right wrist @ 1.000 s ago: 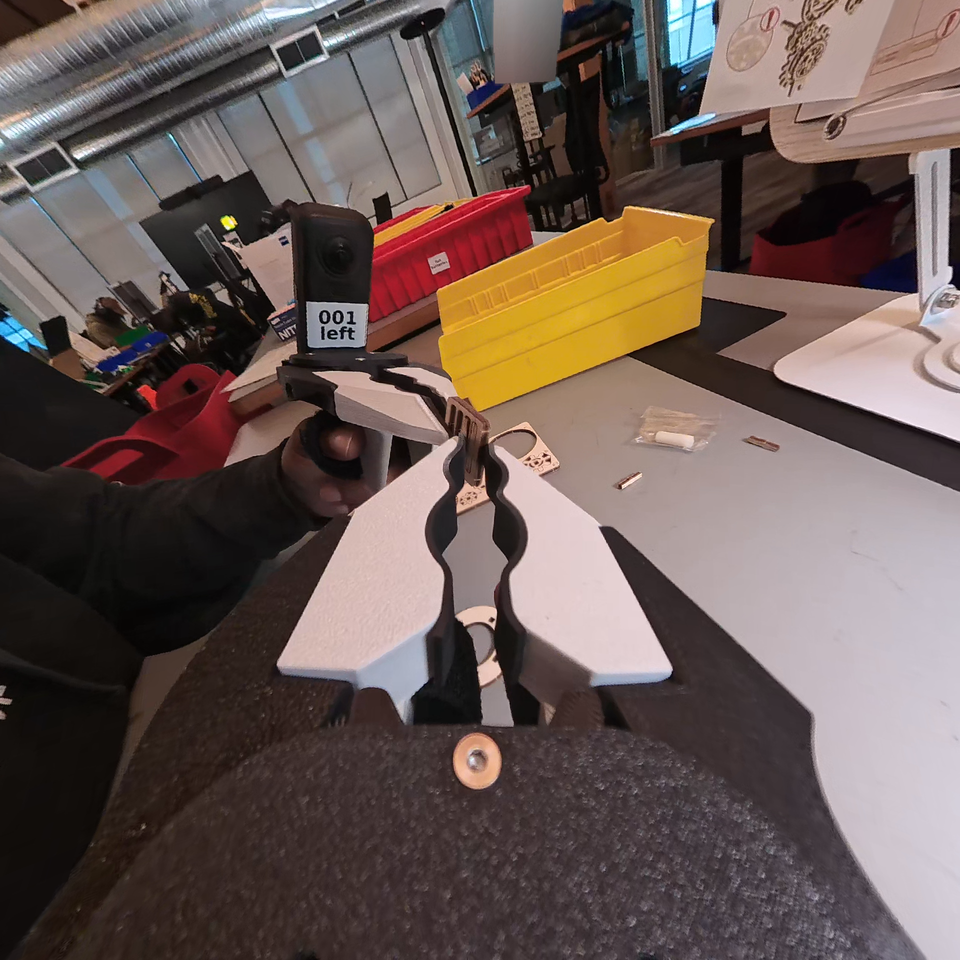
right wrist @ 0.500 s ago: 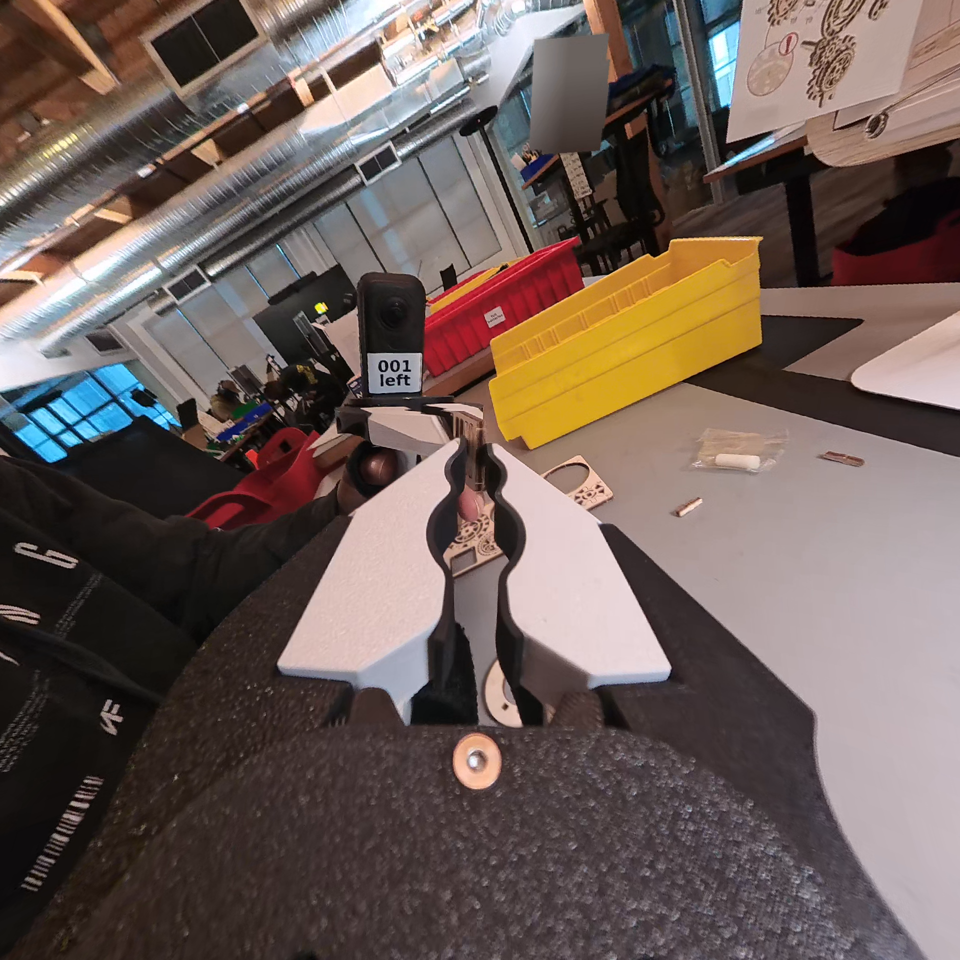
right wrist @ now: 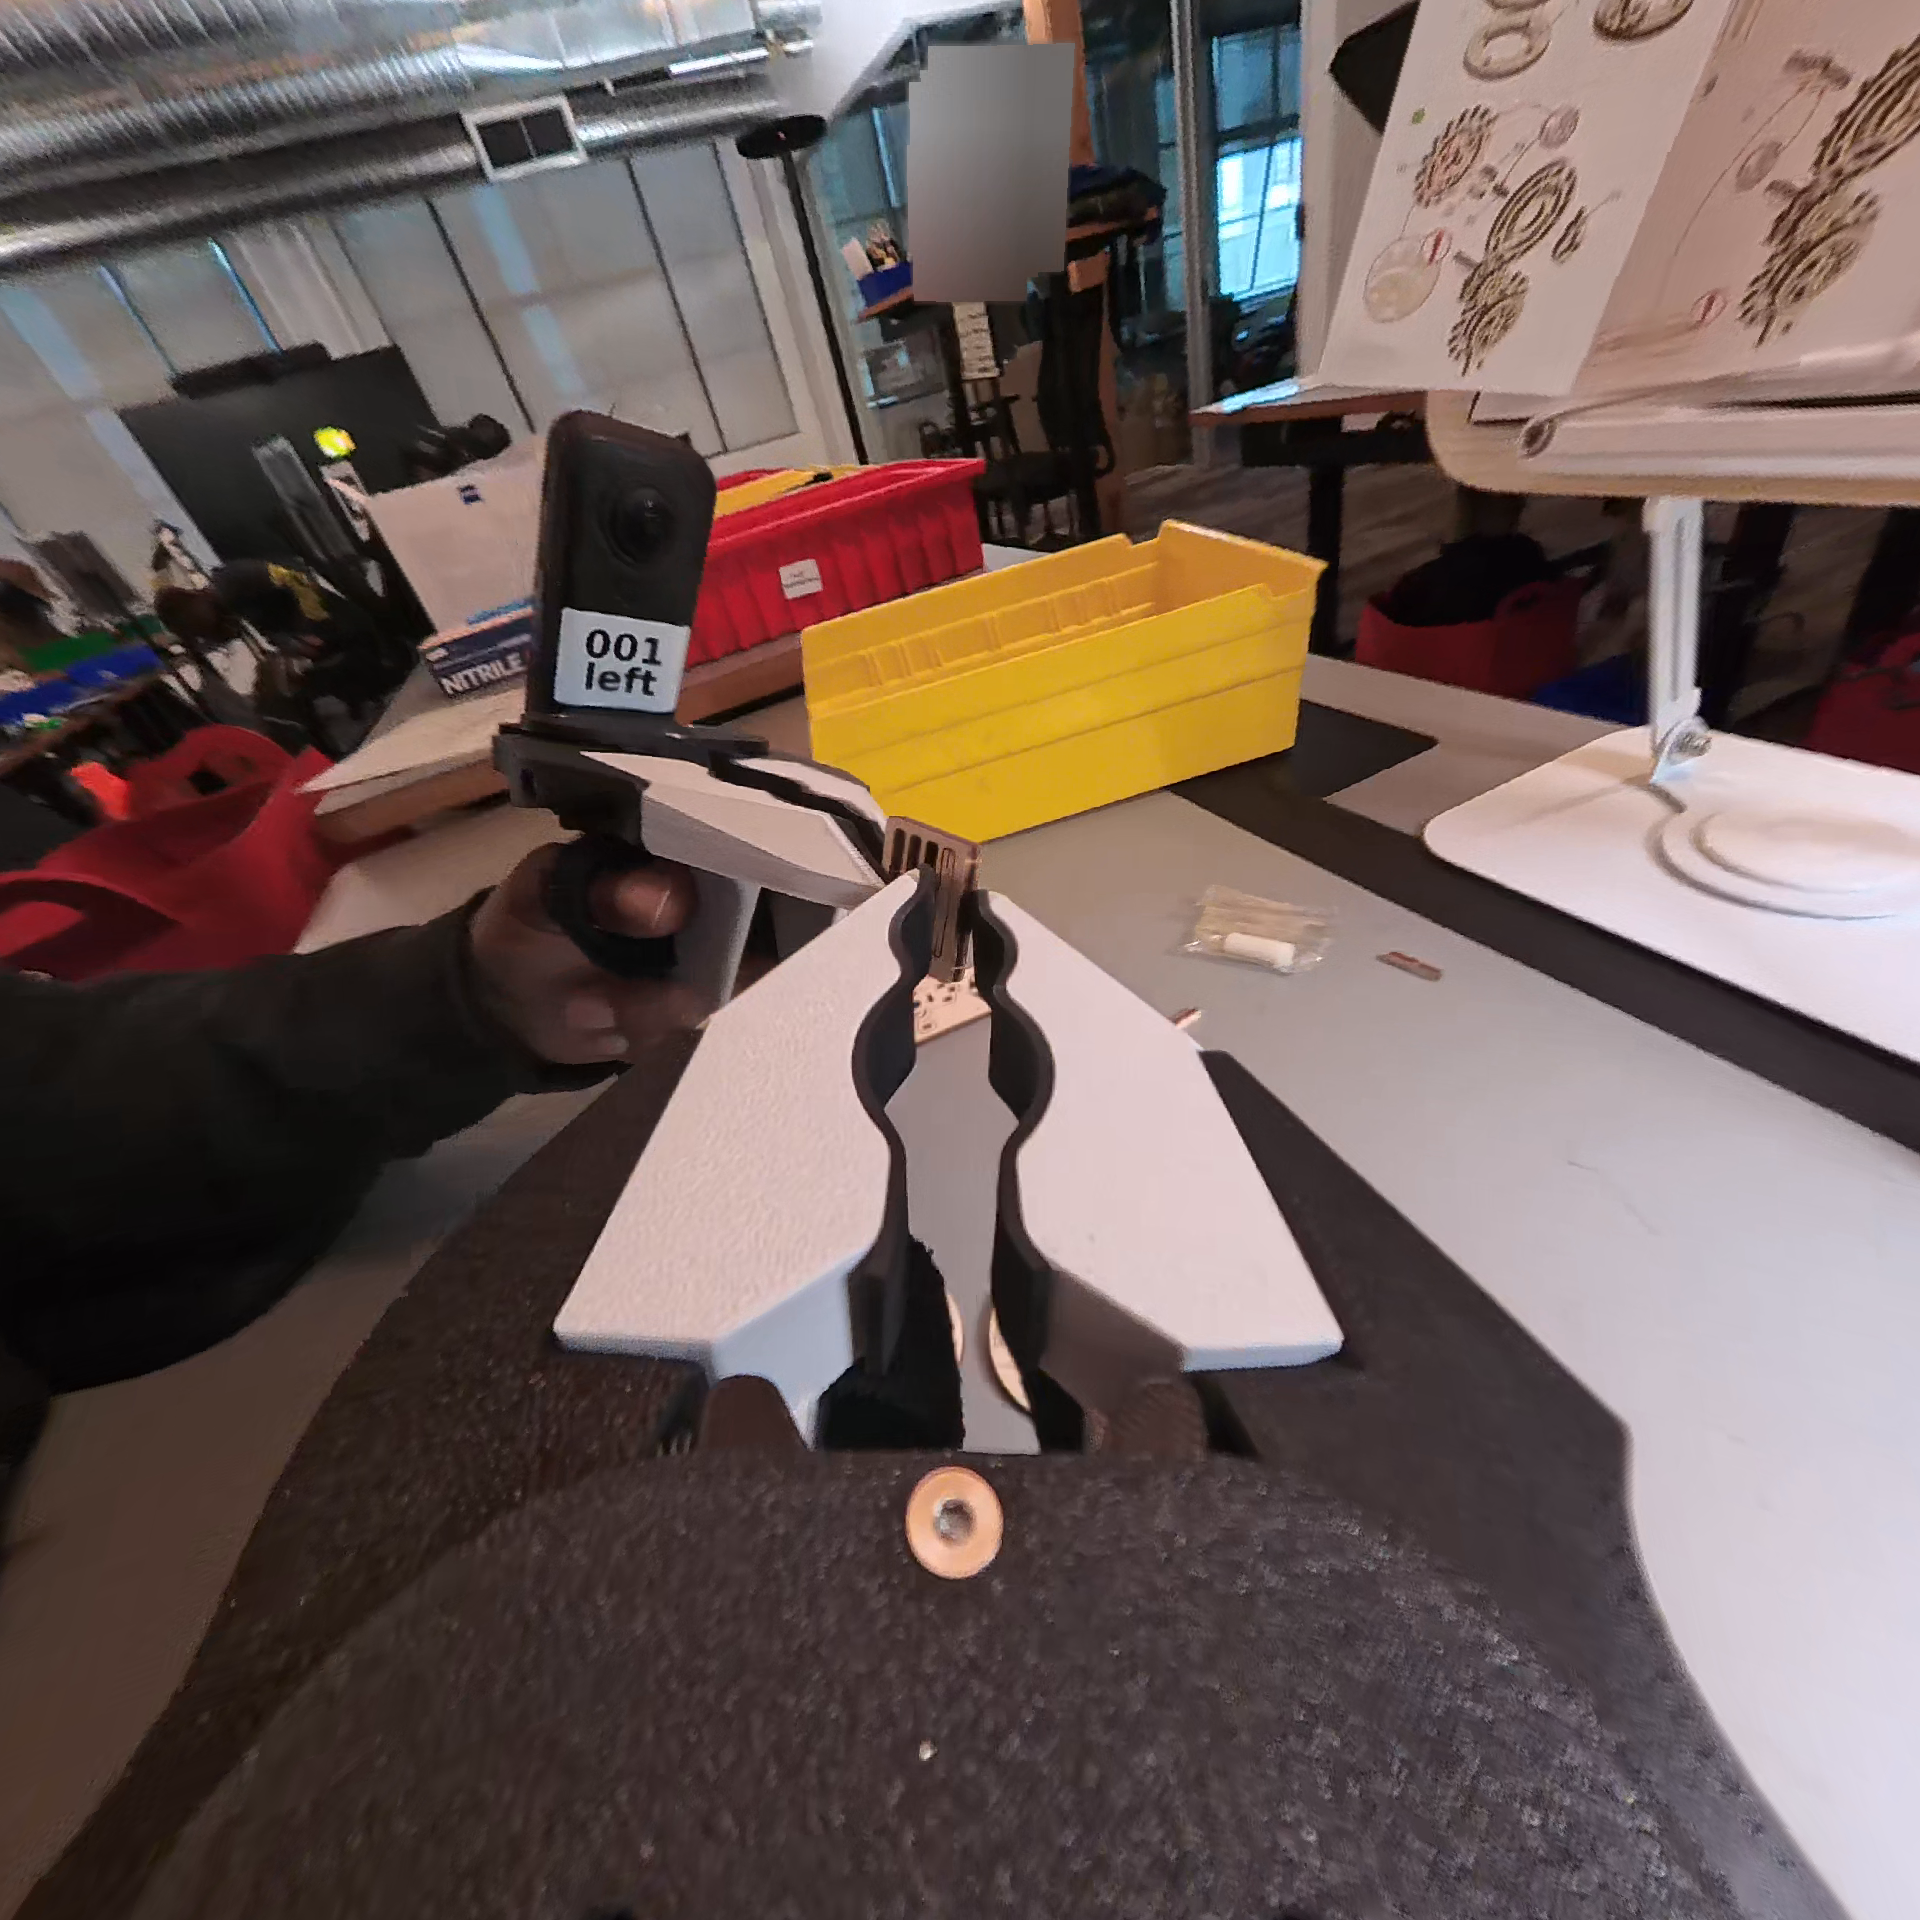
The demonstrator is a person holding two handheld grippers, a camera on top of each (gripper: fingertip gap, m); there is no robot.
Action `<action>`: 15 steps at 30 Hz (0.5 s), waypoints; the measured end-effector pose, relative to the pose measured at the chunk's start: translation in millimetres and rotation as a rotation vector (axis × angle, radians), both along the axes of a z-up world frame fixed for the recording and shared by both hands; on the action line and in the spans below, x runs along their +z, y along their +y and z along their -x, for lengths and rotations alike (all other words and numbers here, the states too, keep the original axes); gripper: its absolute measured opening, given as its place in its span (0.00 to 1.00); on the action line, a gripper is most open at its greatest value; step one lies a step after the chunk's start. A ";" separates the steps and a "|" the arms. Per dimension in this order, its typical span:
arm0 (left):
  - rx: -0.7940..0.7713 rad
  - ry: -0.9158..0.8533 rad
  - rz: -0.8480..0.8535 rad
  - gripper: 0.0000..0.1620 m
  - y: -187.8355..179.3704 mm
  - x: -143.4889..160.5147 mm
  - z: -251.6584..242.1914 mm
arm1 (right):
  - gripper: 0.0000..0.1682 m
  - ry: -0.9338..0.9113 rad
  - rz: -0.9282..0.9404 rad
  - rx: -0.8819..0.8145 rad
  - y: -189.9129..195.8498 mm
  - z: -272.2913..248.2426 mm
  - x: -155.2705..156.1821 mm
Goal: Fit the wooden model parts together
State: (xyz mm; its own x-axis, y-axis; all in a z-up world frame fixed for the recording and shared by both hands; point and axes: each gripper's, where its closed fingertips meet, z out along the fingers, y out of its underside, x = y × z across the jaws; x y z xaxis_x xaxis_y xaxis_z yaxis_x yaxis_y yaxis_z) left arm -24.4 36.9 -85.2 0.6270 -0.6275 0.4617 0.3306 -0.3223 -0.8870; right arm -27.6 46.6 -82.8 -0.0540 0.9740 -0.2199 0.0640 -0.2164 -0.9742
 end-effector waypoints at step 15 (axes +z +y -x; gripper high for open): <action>-0.021 -0.008 -0.020 0.01 -3.3 3.5 -3.5 | 0.03 -0.029 0.086 0.119 -6.1 -3.5 -8.9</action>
State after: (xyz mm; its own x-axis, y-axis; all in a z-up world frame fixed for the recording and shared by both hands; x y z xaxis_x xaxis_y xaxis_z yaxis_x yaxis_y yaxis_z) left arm -20.8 33.6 -81.7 0.6095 -0.6497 0.4544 0.3312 -0.3121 -0.8905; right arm -24.1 40.5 -91.7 -0.1603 0.9387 -0.3053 0.1224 -0.2880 -0.9498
